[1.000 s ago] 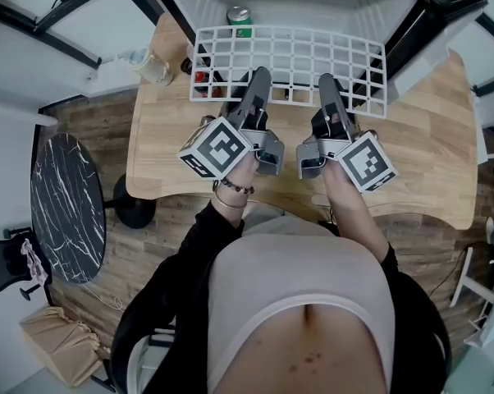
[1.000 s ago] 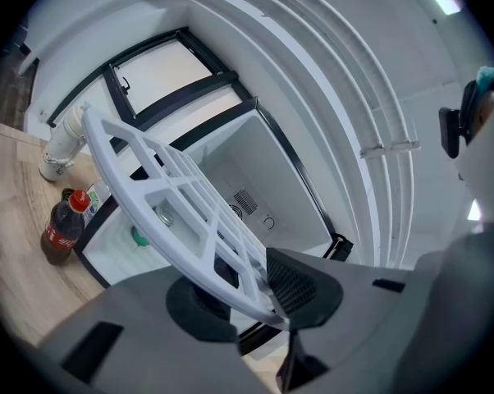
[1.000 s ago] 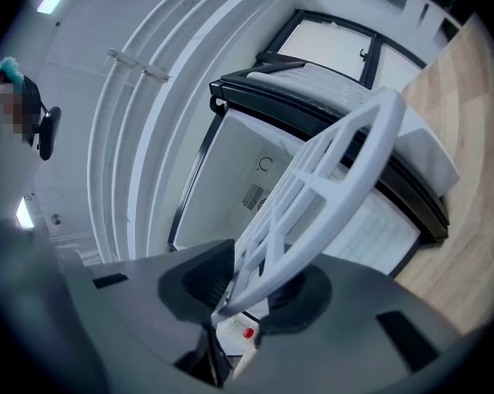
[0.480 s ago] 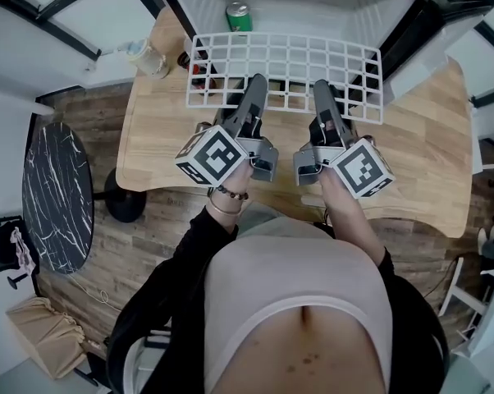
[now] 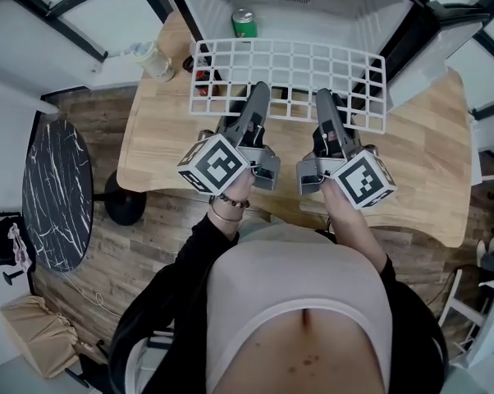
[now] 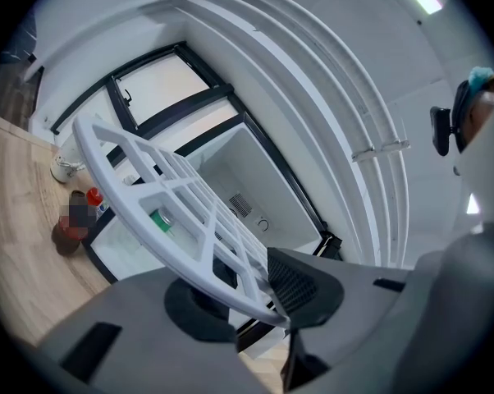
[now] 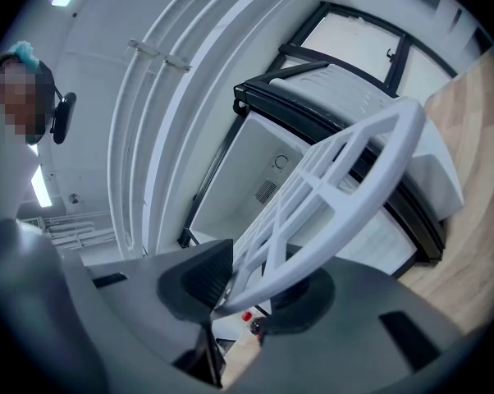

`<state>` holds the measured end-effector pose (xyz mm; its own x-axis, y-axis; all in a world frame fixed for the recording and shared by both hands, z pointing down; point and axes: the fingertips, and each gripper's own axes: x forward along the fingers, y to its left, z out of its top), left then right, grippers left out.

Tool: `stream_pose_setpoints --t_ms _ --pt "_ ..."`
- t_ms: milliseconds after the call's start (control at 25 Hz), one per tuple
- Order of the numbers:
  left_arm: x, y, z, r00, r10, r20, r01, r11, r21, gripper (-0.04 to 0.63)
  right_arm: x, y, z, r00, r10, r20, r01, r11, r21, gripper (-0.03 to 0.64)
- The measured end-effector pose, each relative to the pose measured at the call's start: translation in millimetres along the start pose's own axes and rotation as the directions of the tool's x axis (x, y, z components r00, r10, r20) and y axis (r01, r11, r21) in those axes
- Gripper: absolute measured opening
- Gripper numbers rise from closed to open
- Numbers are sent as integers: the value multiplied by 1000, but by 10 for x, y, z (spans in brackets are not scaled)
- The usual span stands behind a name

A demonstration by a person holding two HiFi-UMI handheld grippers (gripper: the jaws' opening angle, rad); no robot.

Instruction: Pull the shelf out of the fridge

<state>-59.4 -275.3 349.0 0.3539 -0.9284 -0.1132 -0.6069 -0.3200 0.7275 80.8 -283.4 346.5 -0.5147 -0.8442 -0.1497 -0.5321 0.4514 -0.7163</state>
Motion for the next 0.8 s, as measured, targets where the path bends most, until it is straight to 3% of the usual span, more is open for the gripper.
stream_pose_setpoints --t_ms 160,320,640,800 --pt "-66 -25 14 1000 1 4 -1 1000 -2 118 -68 37 -27 1000 -17 -5 18 999 28 114" --pt "-245 -27 22 1000 7 2 -7 1000 1 118 -131 190 -110 1000 31 3 -31 999 26 114" --pt "-877 -74 37 1000 10 -22 -10 1000 -1 118 -589 509 -476 1000 -19 1 19 998 52 115" --pt "-1214 -205 28 999 -5 -36 5 1000 1 118 -848 783 -559 1000 3 26 -4 999 35 114"
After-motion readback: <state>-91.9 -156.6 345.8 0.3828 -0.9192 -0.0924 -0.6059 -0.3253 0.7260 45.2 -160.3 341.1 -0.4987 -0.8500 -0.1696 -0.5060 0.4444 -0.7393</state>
